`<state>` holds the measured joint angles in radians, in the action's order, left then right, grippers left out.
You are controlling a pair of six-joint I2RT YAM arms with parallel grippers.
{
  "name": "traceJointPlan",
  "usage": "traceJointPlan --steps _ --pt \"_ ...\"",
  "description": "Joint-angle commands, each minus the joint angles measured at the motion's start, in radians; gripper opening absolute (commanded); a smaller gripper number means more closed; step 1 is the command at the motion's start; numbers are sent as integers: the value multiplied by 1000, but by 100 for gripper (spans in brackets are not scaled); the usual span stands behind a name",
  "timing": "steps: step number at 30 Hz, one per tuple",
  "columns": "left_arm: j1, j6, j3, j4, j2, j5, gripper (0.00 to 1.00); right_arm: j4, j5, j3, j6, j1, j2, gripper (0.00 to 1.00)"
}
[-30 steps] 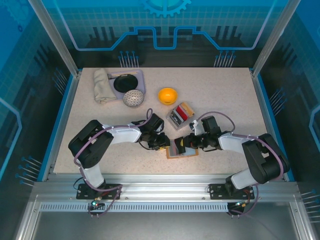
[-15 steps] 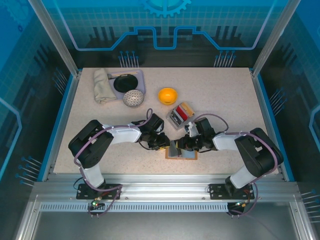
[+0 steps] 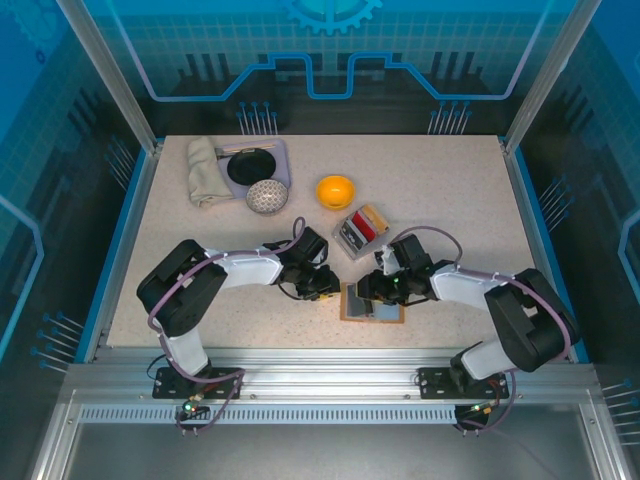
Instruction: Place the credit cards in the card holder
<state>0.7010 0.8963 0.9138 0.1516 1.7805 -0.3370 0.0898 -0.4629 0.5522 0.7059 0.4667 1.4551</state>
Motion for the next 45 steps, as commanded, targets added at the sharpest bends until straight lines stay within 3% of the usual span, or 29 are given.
traceJointPlan --steps 1,8,12,15,24,28,32,39,45 --pt "15 15 -7 6 -6 -17 25 143 62 16 -30 5 -30 43" --pt "23 4 -4 1 -32 -26 28 317 189 77 -71 15 -102 50" --pt "32 -9 20 28 -33 -21 28 455 272 131 -96 22 -94 48" --pt "37 -14 32 41 -27 -20 28 509 325 153 -92 38 -96 38" --pt "62 -25 65 42 -7 -54 34 446 238 104 -56 41 -80 35" --pt "74 -28 86 40 20 -73 34 403 198 90 -47 41 -62 29" --pt "86 -25 101 42 49 -80 33 399 205 96 -46 41 -31 29" --pt "95 -5 98 36 85 -76 27 323 146 93 -27 47 -10 19" --pt "99 11 80 24 90 -66 23 254 78 91 13 50 4 16"
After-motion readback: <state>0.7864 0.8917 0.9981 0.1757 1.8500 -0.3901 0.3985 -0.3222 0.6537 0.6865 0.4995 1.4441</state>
